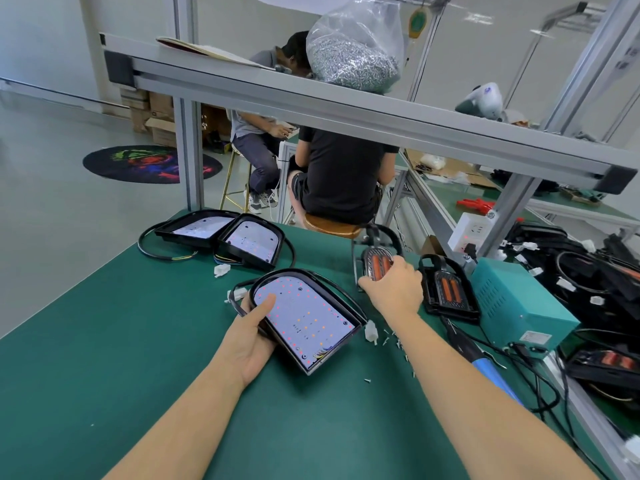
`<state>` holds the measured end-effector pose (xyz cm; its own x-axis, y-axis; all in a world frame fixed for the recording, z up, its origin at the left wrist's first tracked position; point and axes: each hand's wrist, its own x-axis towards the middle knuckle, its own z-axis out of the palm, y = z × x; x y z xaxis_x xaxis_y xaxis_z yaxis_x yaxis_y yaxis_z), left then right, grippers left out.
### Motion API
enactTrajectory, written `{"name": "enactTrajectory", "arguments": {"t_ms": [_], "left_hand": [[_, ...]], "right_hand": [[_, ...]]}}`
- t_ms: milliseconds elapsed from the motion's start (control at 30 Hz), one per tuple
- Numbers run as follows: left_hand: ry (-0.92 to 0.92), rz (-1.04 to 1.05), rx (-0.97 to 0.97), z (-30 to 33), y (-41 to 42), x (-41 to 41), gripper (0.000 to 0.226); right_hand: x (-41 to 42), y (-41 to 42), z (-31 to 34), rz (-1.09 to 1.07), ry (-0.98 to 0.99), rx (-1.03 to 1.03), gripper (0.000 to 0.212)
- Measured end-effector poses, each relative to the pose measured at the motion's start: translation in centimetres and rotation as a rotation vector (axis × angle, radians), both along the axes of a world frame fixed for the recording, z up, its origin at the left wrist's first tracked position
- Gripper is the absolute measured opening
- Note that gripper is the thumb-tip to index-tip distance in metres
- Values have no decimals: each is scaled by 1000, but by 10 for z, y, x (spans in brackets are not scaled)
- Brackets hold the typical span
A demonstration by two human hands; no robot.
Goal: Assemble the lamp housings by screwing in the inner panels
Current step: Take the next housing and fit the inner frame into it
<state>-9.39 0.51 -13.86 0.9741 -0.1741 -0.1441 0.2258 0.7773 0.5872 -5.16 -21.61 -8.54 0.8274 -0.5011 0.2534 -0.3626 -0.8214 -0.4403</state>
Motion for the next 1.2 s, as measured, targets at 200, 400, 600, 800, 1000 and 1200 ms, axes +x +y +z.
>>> {"name": "enactTrajectory", "arguments": {"t_ms": [200, 400, 600, 800, 1000, 1200], "left_hand": [[49, -19, -35, 0, 0, 2, 37], [62, -65, -90, 0, 3, 0, 55], [34, -85, -58, 0, 5, 0, 56], [67, -73, 52, 5, 7, -4, 40], [174, 14, 242, 13, 16, -4, 20], [136, 116, 603, 12, 22, -7, 18]], "right_hand": [[-46, 44, 24, 409, -77, -32, 51], [-82, 73, 19, 573, 57, -136, 50], [-96, 72, 10, 581, 130, -165, 56], [-109, 72, 2, 588, 147, -170, 55], [-124, 73, -8, 706, 24, -59, 58], [-124, 10, 2, 464, -165, 186, 18]]}}
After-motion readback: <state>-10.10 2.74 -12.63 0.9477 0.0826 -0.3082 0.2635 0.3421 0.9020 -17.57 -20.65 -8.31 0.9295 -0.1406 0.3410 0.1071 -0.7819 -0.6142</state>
